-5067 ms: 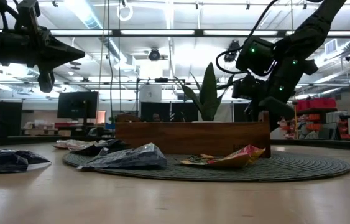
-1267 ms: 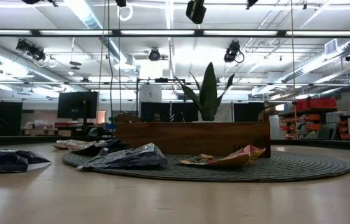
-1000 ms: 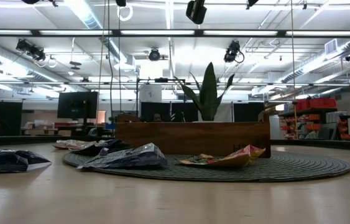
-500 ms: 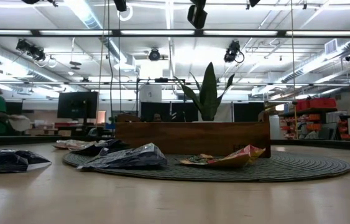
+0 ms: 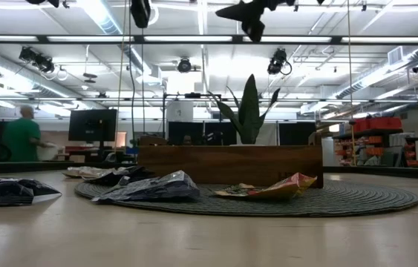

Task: Pick & Place Tea
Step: Put the yellow tea bag into the right section of the wooden organizer

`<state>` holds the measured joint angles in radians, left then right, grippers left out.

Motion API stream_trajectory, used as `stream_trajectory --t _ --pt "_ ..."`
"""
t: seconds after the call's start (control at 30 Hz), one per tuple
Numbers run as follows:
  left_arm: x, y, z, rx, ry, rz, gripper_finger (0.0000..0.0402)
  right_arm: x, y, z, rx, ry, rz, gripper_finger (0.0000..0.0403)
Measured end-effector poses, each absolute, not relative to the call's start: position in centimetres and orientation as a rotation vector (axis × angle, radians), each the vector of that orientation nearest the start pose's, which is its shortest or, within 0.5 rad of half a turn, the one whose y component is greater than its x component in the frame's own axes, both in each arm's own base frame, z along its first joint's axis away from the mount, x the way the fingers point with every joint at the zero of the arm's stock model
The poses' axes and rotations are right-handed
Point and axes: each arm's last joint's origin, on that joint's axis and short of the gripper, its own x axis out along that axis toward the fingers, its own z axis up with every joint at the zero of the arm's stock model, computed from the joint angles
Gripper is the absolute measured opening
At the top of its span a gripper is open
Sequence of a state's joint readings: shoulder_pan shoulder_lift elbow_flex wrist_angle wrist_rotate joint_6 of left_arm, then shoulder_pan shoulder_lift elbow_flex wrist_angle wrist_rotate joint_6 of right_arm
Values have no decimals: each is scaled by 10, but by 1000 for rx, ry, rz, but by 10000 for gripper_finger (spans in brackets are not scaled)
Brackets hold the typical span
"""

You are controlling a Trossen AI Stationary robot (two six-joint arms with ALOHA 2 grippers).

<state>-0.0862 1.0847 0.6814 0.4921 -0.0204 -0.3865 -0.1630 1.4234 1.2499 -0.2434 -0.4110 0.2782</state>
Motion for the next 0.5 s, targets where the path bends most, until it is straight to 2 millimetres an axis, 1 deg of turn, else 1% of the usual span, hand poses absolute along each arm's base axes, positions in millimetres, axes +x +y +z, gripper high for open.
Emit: stream_trajectory --t 0.13,0.27,0.37,0.5 --pt "241 -19 298 -401 -14 -64 1 303 -40 358 284 381 125 217" --pt "242 -13 293 -413 33 -26 1 296 -32 367 190 345 76 216" --pt "242 -7 293 -413 27 -2 1 298 -24 367 163 341 80 216" --pt "242 2 293 -414 24 29 1 308 -13 362 140 330 83 220"
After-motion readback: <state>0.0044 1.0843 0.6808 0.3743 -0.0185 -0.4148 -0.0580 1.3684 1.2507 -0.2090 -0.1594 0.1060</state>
